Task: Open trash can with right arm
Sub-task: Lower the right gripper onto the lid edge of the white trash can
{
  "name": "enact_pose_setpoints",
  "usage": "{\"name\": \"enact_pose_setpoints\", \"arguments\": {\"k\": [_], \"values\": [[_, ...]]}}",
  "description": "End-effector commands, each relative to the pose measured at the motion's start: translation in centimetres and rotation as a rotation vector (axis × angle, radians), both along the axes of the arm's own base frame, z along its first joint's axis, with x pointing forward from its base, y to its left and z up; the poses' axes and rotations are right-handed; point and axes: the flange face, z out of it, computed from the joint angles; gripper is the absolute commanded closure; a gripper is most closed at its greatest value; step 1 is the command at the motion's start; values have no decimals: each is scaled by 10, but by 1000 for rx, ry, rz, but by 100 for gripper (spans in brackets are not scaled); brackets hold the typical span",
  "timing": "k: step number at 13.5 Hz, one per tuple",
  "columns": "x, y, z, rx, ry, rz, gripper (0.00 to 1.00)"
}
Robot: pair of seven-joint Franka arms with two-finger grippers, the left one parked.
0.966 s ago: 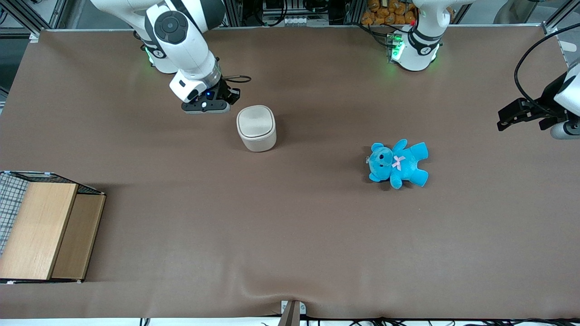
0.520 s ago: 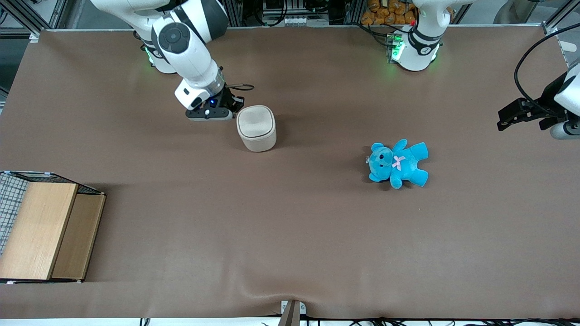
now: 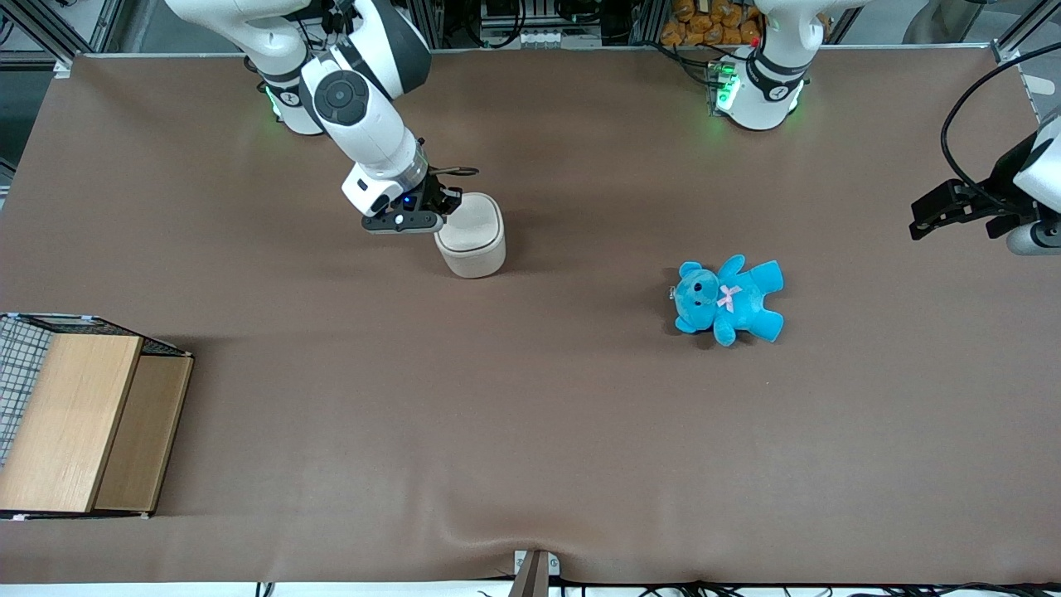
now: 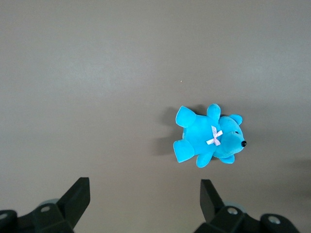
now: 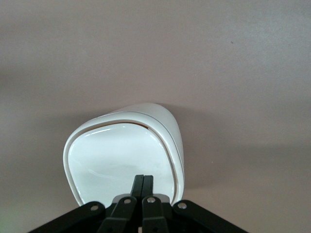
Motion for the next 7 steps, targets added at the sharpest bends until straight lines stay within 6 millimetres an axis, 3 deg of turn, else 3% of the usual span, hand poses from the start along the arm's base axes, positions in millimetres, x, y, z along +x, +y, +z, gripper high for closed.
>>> {"name": "enact_pose_setpoints", "arguments": {"k": [1, 7], "values": [[-2, 4, -6, 0, -1, -10, 100], [-1, 6, -20, -6, 11, -16, 100]]}}
